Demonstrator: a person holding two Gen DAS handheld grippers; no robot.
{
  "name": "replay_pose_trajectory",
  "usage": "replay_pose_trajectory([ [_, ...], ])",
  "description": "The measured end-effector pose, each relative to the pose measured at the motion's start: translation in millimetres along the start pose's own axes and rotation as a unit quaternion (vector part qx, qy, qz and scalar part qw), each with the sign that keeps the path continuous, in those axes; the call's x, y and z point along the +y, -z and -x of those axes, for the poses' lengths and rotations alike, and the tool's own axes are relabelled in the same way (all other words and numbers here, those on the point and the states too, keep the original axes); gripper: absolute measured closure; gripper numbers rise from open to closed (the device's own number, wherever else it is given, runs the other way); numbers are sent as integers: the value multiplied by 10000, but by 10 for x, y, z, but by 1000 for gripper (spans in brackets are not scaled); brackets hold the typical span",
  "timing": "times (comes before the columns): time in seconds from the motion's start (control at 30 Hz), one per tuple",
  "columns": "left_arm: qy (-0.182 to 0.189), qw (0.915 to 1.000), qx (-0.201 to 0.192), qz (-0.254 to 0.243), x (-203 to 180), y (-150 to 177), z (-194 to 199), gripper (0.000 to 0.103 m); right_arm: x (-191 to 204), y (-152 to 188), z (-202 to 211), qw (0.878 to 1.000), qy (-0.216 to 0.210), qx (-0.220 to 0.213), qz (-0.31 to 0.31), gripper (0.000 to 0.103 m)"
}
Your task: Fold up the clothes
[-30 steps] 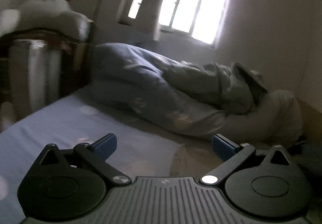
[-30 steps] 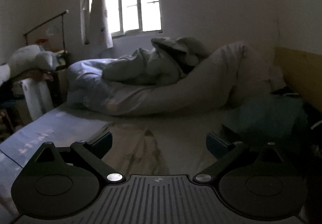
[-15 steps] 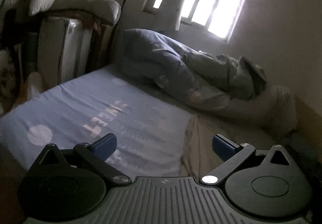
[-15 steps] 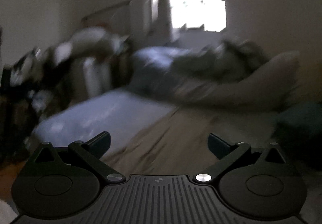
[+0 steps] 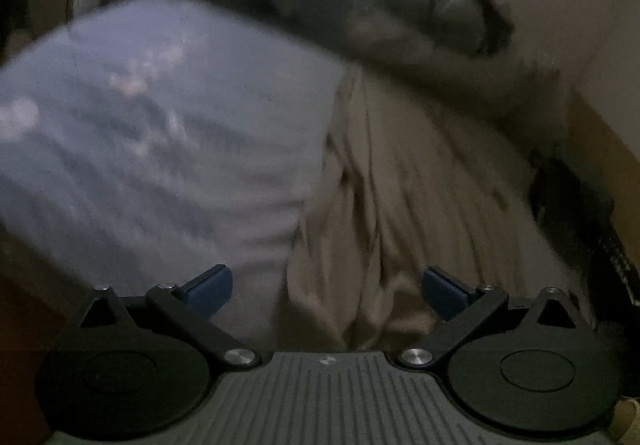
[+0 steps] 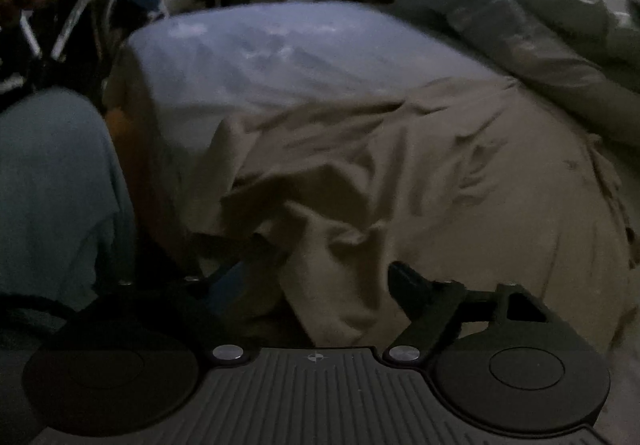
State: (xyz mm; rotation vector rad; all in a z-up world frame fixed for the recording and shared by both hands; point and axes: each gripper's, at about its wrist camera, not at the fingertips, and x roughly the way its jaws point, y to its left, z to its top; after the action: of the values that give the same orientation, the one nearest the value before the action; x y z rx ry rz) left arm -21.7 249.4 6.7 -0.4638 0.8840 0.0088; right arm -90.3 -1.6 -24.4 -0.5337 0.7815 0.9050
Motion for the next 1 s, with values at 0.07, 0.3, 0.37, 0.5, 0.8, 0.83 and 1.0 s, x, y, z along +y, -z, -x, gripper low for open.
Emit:
replay_pose_trajectory([
  [0.07,-25,9995,315,-28,34,6,-213,0,86,67,42,10000,-39,16,-75,68],
  [0.3,-16,9916,1285,-129,199,-18,-883,21,33,153,263,9985,40,-48,-540,70],
  [0.37,95,9882,1522,-138,250,-34,-1023,48,-7,164,340,9978,117,-61,-647,68],
  [0.5,18,9914,1306,22,373,9,-973,97,-80,186,439,9962,215,1,-849,47],
  [0.8,9,9945,-238,1019,1070,-455,-169,98,-191,181,574,9946,350,123,-972,46],
  [0.83,-55,9933,-407,1078,1154,-526,-83,98,-199,172,585,9944,359,129,-981,46],
  [1.0,-424,9865,-977,1247,1550,-910,185,98,-237,116,622,9939,359,141,-1030,43],
])
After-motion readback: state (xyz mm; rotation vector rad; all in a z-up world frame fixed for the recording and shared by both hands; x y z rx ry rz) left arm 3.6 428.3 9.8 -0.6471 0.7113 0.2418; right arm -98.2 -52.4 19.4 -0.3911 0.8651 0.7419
